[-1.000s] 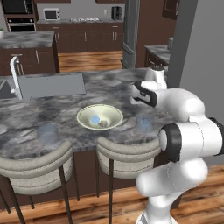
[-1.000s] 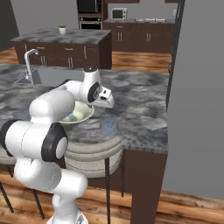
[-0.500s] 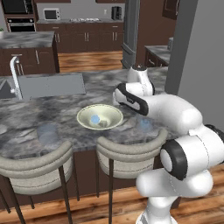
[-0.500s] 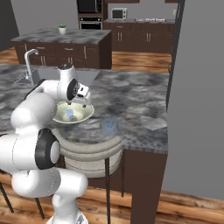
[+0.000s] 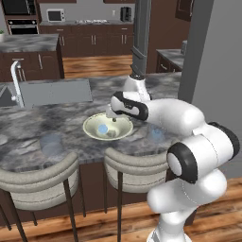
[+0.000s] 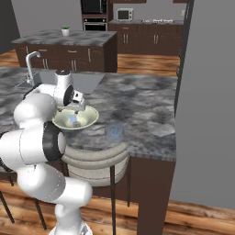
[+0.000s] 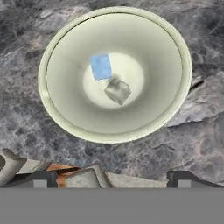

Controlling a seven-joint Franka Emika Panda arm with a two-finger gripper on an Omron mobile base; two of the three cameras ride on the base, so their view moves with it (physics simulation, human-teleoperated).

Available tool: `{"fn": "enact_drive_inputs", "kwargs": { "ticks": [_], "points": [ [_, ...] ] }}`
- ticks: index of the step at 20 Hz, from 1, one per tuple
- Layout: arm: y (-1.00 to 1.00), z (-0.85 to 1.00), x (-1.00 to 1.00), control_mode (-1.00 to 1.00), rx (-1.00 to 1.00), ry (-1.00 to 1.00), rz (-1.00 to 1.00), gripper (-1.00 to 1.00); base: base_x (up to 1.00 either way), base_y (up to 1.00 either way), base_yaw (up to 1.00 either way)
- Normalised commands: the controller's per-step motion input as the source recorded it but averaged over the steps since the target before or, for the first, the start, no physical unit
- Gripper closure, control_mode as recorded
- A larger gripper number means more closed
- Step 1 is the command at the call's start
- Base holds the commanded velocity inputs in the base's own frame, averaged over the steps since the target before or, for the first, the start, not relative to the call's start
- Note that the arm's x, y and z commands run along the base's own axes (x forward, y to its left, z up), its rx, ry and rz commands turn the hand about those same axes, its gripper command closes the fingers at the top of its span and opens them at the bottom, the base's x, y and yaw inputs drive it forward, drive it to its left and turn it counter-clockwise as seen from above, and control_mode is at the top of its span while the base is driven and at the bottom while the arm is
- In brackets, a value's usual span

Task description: There are four ice cubes in the ice bowl. Place two ice cubes in each glass of water.

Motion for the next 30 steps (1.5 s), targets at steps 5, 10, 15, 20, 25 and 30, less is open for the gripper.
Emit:
{"fn": "enact_drive_inputs", "kwargs": {
  "ticks": [5, 10, 15, 20, 25, 30],
  "points": [
    [0.15, -0.35, 0.34, -1.00, -0.10, 0.21, 0.39, -1.00, 0.00, 0.00, 0.00],
    [0.11, -0.50, 0.61, -1.00, -0.24, -0.06, 0.10, -1.00, 0.00, 0.00, 0.00],
    [0.00, -0.26, 0.18, -1.00, -0.04, -0.05, 0.11, -1.00, 0.00, 0.00, 0.00],
    [0.00, -0.01, 0.05, -1.00, 0.00, 0.01, 0.00, -1.00, 0.00, 0.00, 0.00],
    [0.00, -0.01, 0.34, -1.00, 0.00, 0.00, 0.00, -1.00, 0.00, 0.00, 0.00],
    [0.00, -0.04, 0.22, -1.00, 0.01, -0.01, 0.00, -1.00, 0.00, 0.00, 0.00]
  ]
}}
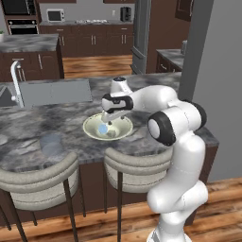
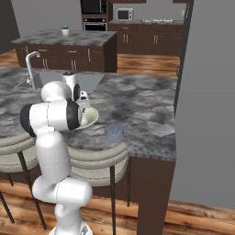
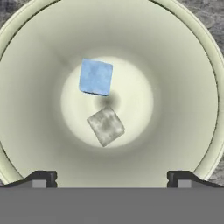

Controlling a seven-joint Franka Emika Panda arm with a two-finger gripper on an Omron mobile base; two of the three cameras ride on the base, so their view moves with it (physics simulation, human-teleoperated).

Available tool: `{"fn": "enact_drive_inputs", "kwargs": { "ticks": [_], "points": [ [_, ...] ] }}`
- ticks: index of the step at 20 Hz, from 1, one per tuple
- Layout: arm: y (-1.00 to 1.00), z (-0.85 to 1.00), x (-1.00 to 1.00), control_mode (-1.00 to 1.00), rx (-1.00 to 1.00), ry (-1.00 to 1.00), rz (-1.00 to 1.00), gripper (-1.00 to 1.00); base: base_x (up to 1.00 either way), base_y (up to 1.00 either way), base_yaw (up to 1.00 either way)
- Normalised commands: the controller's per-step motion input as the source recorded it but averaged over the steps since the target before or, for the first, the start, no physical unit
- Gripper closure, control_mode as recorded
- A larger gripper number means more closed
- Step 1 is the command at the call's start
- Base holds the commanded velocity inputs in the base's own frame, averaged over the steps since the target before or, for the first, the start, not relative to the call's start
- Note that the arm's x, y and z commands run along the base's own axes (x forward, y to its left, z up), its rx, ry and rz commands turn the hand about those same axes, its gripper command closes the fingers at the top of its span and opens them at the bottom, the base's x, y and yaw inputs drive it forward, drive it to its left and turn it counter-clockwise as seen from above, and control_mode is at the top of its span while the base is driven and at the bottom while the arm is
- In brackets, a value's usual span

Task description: There are four ice cubes in the ice bowl. Place two ice cubes in each glass of water.

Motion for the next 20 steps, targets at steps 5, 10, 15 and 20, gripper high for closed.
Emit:
{"fn": "enact_drive_inputs", "kwargs": {
  "ticks": [5, 10, 15, 20],
  "points": [
    [0.16, -0.16, 0.05, -1.00, 0.00, 0.00, 0.02, -1.00, 0.00, 0.00, 0.00],
    [0.22, -0.34, 0.00, -1.00, 0.00, 0.04, 0.03, -1.00, 0.00, 0.00, 0.00],
    [-0.01, -0.26, 0.13, -1.00, 0.00, 0.07, 0.09, -1.00, 0.00, 0.00, 0.00],
    [0.00, -0.26, 0.26, -1.00, 0.00, 0.13, 0.07, -1.00, 0.00, 0.00, 0.00]
  ]
}}
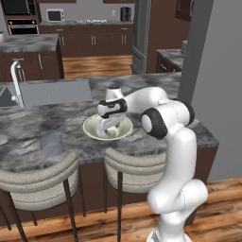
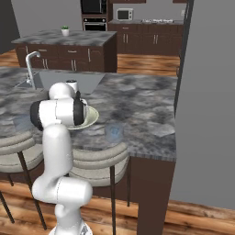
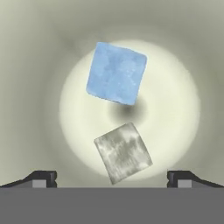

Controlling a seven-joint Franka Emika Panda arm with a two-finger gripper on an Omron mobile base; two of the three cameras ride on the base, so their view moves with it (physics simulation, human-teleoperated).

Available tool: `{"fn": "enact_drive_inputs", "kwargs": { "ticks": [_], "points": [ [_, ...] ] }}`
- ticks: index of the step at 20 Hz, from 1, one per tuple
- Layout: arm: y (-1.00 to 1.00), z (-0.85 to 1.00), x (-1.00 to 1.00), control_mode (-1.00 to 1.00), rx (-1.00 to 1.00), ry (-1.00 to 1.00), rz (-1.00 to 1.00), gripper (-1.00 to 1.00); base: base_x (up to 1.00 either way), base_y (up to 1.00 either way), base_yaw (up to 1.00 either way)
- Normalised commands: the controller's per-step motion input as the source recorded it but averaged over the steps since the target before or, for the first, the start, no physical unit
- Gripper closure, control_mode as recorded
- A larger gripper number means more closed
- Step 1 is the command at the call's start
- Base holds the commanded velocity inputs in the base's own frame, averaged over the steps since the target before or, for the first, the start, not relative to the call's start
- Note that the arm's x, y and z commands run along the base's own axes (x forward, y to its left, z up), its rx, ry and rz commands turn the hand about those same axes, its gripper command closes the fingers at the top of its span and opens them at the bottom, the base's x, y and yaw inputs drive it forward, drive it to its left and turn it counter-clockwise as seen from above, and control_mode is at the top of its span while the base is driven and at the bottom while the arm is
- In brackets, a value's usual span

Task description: There are four ice cubes in the ice bowl. Place two ice cubes in each glass of water.

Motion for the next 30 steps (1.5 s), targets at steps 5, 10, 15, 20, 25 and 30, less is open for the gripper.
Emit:
{"fn": "enact_drive_inputs", "kwargs": {
  "ticks": [5, 10, 15, 20, 25, 30],
  "points": [
    [0.00, -0.06, 0.03, -1.00, 0.00, 0.03, 0.02, -1.00, 0.00, 0.00, 0.00],
    [0.00, -0.01, 0.01, -1.00, 0.00, 0.00, 0.00, -1.00, 0.00, 0.00, 0.00],
    [0.00, -0.14, 0.14, -1.00, -0.03, 0.00, 0.01, -1.00, 0.00, 0.00, 0.00],
    [0.00, -0.29, 0.02, -1.00, -0.06, 0.00, 0.27, -1.00, 0.00, 0.00, 0.00],
    [0.00, -0.06, 0.29, -1.00, -0.03, 0.00, 0.05, -1.00, 0.00, 0.00, 0.00],
    [0.09, -0.16, 0.29, -1.00, 0.00, 0.03, 0.00, -1.00, 0.00, 0.00, 0.00]
  ]
}}
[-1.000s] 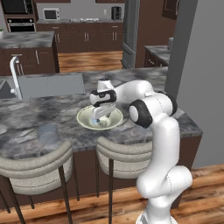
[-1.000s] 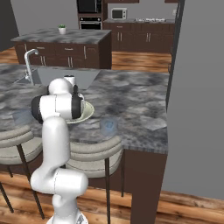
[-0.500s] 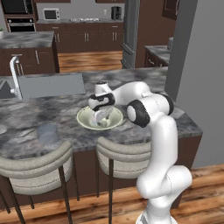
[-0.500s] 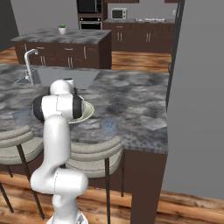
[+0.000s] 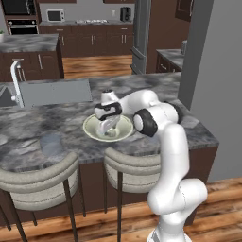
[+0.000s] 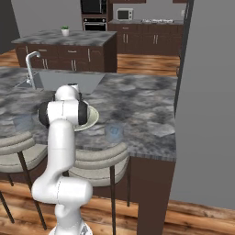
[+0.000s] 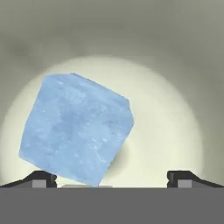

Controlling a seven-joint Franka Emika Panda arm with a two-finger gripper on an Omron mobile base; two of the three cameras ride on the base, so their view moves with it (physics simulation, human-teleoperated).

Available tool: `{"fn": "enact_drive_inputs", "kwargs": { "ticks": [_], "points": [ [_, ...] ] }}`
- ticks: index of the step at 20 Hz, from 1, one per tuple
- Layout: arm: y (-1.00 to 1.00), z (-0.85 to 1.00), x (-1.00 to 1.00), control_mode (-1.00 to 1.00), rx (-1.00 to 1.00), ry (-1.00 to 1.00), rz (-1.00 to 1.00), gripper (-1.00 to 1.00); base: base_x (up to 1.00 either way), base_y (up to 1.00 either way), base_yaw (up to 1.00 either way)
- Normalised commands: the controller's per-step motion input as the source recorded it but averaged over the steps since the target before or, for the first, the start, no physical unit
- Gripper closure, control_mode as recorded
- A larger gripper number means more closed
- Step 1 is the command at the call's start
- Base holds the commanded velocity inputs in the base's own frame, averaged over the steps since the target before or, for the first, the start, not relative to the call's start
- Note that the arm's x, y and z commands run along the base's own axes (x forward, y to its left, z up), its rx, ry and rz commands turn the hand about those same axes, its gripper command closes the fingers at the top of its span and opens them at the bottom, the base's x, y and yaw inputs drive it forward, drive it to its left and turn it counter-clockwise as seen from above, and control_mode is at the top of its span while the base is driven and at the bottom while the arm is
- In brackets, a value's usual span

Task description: There are four ice cubes in the ice bowl. Place two ice cubes in each glass of water.

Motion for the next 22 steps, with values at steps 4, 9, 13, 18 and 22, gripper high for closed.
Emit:
{"fn": "enact_drive_inputs", "kwargs": {
  "ticks": [4, 9, 13, 18, 22],
  "points": [
    [0.05, -0.34, -0.04, -1.00, 0.00, 0.05, 0.00, -1.00, 0.00, 0.00, 0.00],
    [-0.14, -0.18, -0.04, -1.00, 0.00, 0.00, 0.00, -1.00, 0.00, 0.00, 0.00],
    [-0.10, -0.01, -0.09, -1.00, 0.00, -0.09, 0.00, -1.00, 0.00, 0.00, 0.00],
    [-0.03, -0.04, -0.01, -1.00, 0.00, -0.11, 0.00, -1.00, 0.00, 0.00, 0.00],
    [0.00, -0.13, -0.10, -1.00, 0.16, -0.04, -0.02, -1.00, 0.00, 0.00, 0.00]
  ]
}}
